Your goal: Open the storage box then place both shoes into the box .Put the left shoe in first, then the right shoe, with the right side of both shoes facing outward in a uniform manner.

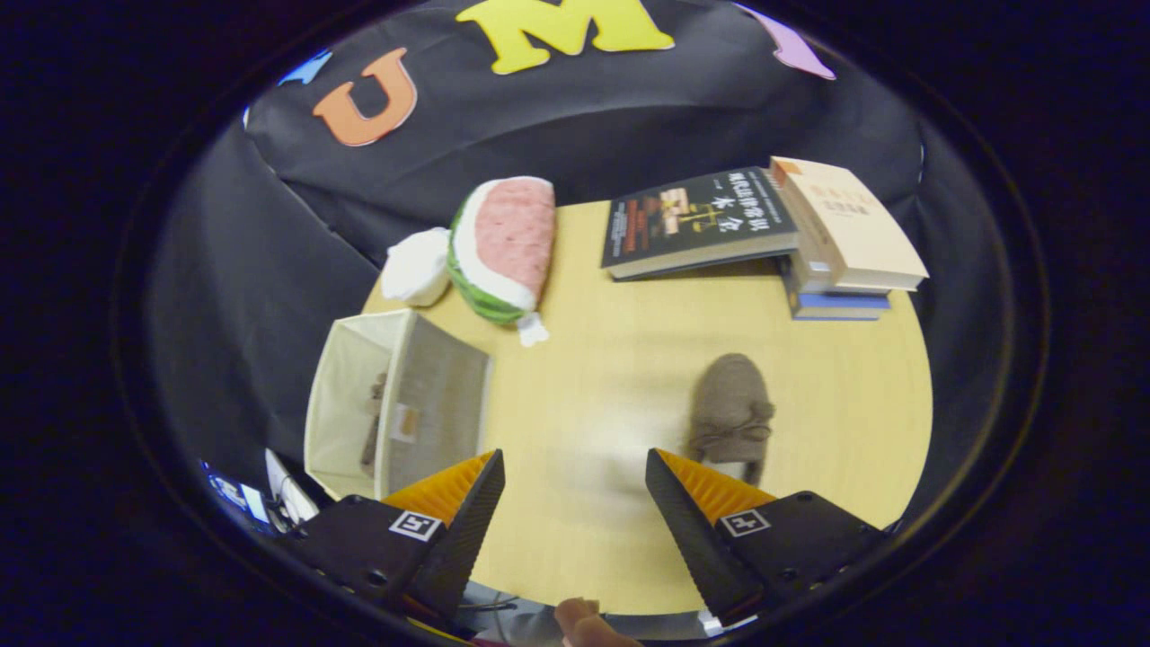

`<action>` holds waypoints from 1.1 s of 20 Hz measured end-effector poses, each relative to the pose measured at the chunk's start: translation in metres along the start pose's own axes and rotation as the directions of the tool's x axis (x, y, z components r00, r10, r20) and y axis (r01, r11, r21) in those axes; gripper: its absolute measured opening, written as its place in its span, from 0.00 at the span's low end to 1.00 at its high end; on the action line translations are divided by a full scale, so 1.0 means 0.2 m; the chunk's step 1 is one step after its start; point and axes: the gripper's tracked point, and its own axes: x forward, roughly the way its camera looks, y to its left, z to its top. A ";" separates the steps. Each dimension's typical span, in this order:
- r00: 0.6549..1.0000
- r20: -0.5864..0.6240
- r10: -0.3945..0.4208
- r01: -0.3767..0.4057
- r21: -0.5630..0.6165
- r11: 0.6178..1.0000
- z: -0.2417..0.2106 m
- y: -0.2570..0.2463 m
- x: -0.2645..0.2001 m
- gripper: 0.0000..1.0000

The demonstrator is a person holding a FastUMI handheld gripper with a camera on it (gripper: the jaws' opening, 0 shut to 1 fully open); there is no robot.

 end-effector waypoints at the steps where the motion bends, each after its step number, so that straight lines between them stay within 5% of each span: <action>1: 1.000 -0.001 -0.025 0.025 0.001 1.000 -0.01 -0.09 0.02 0.96; 7: 0.987 -0.021 -0.160 0.160 0.028 0.987 -0.10 -0.54 0.11 0.96; 12: 0.976 -0.123 -0.179 0.190 0.077 0.979 -0.31 -0.74 0.23 0.95; 18: 0.963 -0.186 -0.193 0.219 0.133 0.967 -0.36 -0.82 0.38 0.81; 22: 0.973 -0.199 -0.113 0.146 0.160 0.976 -0.38 -0.73 0.42 0.36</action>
